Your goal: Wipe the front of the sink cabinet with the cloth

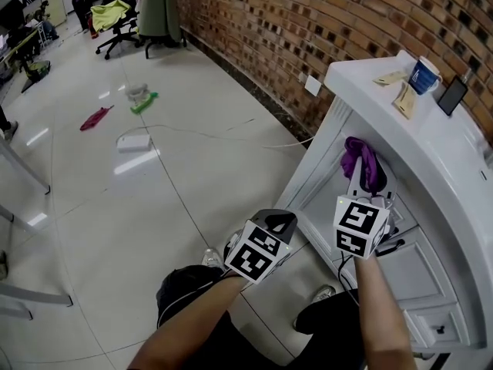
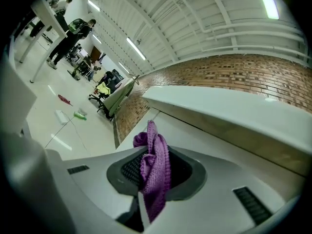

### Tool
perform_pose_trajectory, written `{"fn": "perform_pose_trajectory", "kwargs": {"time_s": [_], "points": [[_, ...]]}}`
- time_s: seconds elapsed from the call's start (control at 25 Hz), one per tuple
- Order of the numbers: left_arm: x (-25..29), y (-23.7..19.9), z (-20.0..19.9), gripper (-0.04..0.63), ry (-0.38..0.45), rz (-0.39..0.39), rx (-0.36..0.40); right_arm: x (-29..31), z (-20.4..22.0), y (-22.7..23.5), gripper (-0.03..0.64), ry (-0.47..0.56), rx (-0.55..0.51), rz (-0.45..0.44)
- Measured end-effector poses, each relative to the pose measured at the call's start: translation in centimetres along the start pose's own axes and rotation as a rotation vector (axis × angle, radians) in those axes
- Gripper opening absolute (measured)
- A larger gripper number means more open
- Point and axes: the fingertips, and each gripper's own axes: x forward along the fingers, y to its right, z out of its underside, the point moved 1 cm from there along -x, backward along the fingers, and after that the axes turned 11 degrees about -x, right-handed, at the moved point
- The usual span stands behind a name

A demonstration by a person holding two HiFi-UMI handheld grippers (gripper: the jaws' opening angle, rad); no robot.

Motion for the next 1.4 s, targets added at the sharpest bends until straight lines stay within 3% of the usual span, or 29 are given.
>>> {"fn": "perform_pose_trajectory", "kwargs": {"time_s": [0.72,1.4], "points": [[0.7,-3.5,3.5,0.005,-0.067,-0.036,-0.047,1.4,7.8,-9.7,0.08,-0.183,0.11,-0.07],[2.2,-7.9,7.9,0.005,-0.163,-0.065,-0.08,1.9,16.3,-19.7,0.08,-0.353,0.177,-0.194]]}}
